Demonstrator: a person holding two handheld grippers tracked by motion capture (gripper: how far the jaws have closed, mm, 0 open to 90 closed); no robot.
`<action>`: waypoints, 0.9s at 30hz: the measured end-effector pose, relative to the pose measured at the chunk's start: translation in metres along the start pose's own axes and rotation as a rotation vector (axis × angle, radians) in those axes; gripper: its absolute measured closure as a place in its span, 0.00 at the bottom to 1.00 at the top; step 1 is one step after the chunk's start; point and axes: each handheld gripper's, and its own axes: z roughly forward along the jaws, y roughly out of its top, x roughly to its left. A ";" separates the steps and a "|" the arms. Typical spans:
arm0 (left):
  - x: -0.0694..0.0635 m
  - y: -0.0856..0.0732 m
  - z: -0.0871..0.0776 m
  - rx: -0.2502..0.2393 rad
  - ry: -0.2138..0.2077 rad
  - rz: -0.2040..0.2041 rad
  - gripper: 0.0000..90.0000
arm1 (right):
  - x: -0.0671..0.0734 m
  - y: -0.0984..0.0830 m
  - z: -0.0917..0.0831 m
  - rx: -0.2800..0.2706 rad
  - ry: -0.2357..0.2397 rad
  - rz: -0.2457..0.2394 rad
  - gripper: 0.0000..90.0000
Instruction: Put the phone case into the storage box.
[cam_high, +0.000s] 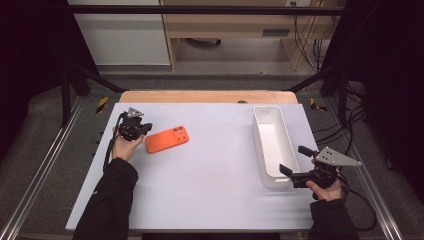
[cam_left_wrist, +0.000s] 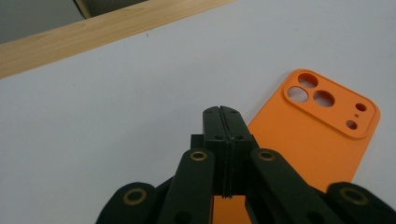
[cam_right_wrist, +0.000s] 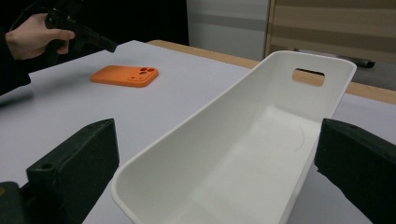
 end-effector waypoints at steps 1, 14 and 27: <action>0.000 0.001 0.001 0.003 0.001 0.005 1.00 | 0.000 0.000 0.000 0.000 0.000 0.001 0.00; 0.004 -0.004 0.016 0.064 0.020 -0.019 1.00 | 0.000 0.000 0.000 0.000 -0.001 -0.001 0.00; 0.005 -0.009 0.021 0.107 0.022 -0.021 1.00 | 0.000 0.000 -0.001 -0.004 0.001 -0.001 0.00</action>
